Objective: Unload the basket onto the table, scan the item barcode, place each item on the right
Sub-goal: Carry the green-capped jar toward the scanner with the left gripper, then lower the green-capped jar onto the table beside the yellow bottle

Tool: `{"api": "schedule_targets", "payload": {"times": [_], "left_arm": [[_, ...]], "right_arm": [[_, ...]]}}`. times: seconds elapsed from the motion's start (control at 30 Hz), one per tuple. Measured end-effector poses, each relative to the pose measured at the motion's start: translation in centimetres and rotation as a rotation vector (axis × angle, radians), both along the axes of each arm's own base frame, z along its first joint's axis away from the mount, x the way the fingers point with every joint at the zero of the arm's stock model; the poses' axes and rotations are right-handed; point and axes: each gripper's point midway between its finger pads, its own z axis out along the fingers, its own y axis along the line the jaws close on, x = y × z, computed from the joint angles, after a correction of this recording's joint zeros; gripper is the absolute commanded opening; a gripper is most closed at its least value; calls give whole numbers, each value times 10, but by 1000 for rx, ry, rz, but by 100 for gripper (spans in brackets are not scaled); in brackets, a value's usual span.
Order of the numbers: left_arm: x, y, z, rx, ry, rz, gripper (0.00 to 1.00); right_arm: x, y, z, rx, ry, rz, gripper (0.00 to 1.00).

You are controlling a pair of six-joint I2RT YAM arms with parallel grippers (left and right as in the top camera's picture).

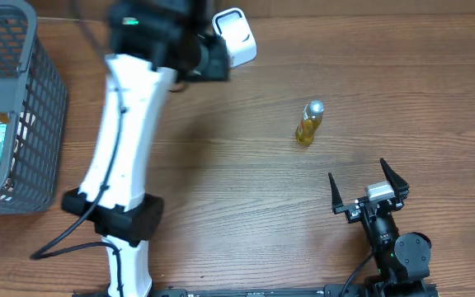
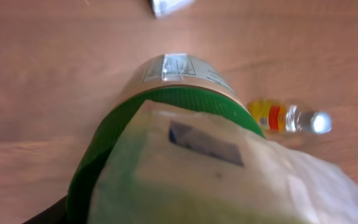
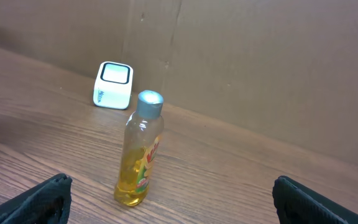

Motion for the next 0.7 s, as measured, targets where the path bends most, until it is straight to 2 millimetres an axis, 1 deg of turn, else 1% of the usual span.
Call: {"api": "schedule_targets", "payload": {"times": [0.07,0.13,0.23,0.33,0.47,0.7], "left_arm": [[-4,-13,-15,12,35,-6,9],[-12,-31,-40,28,87,-10,10],[-22,-52,-70,45,141,-12,11],[-30,-68,-97,58,176,-19,11],[-45,-76,-124,78,238,16,11],[-58,-77,-150,89,302,123,12]], "right_arm": [[0,0,0,0,0,0,100],[0,0,0,0,0,-1,100],[0,0,0,0,0,0,100],[0,0,0,0,0,0,100],[0,0,0,0,0,-1,100],[0,0,0,0,0,-1,100]]}}
